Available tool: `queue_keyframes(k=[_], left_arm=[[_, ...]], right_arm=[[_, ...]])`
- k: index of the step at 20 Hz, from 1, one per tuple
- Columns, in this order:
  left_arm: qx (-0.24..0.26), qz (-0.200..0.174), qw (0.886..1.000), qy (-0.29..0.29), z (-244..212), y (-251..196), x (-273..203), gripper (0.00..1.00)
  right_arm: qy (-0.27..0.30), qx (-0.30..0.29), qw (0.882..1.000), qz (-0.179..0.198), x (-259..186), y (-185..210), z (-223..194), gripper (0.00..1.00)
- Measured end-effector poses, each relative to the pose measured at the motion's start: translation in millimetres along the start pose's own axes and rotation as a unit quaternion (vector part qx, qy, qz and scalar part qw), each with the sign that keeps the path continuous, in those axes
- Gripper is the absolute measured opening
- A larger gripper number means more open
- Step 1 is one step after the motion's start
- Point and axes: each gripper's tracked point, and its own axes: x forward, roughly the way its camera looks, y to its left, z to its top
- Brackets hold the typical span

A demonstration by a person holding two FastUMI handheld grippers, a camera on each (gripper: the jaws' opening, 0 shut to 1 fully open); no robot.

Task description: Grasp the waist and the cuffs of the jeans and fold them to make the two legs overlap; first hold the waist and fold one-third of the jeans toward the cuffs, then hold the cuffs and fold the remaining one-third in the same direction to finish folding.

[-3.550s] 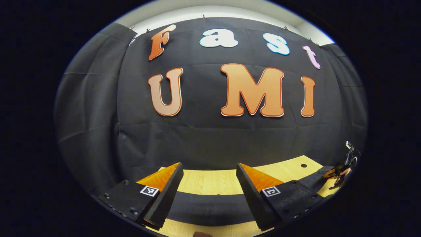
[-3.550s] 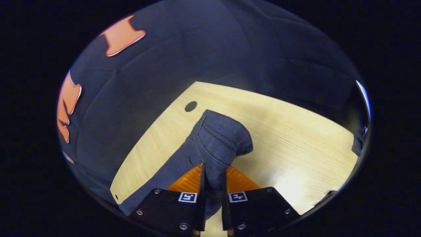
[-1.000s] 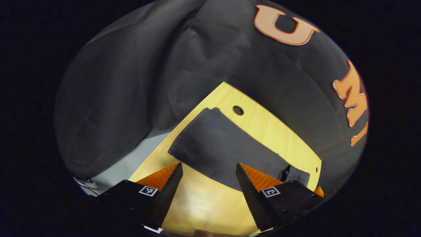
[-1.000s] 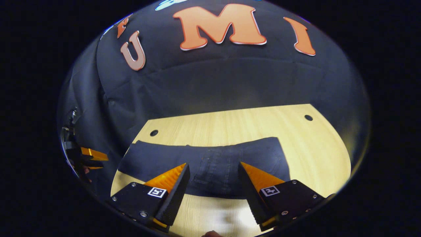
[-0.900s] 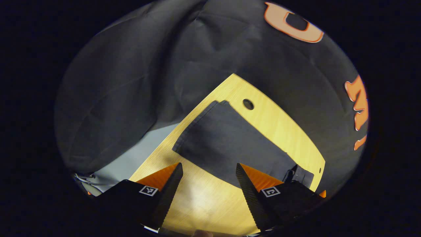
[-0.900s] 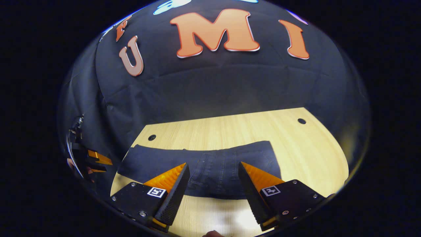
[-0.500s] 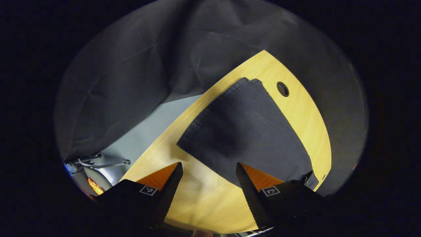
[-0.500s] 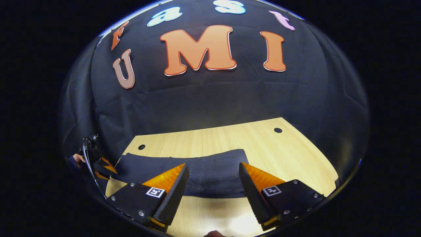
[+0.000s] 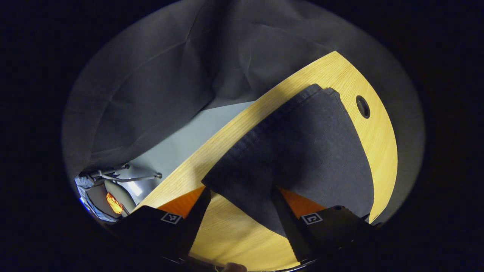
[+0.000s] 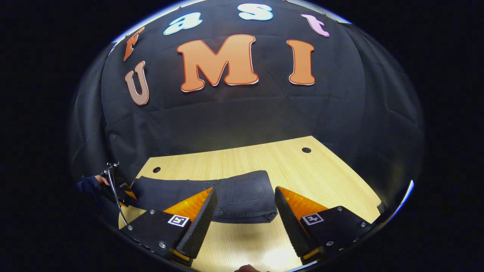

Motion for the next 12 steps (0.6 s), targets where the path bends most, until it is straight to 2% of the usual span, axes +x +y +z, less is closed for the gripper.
queue_keyframes(k=[3,5,7,9,10,11,12], left_arm=[[0.011,-0.005,1.000,-0.015,0.8,-2.6,-3.5,0.98],[0.050,-0.015,0.998,-0.043,2.0,-12.0,-5.6,0.88],[0.099,-0.049,0.991,-0.081,0.8,-30.4,-10.1,0.48],[0.133,-0.047,0.984,-0.106,2.1,-41.3,-5.4,0.09],[0.143,-0.049,0.981,-0.119,6.0,-42.3,-12.8,0.08],[0.155,-0.059,0.978,-0.127,2.9,-41.8,-9.8,0.02],[0.152,-0.070,0.976,-0.137,4.5,-41.8,-15.8,0.02]], right_arm=[[0.004,0.008,1.000,0.007,-1.9,-3.2,-2.1,0.93],[0.000,0.014,1.000,0.007,-0.6,-6.7,-2.2,0.93],[-0.001,0.021,1.000,0.007,-4.0,-8.5,-5.3,0.93],[-0.004,0.020,1.000,0.002,-10.5,-15.1,-9.1,0.93],[-0.004,0.018,1.000,-0.003,-14.3,-21.2,-9.6,0.93],[-0.005,0.018,1.000,-0.010,-18.4,-28.6,-10.0,0.93],[-0.006,0.019,1.000,-0.015,-22.2,-35.8,-9.6,0.93]])
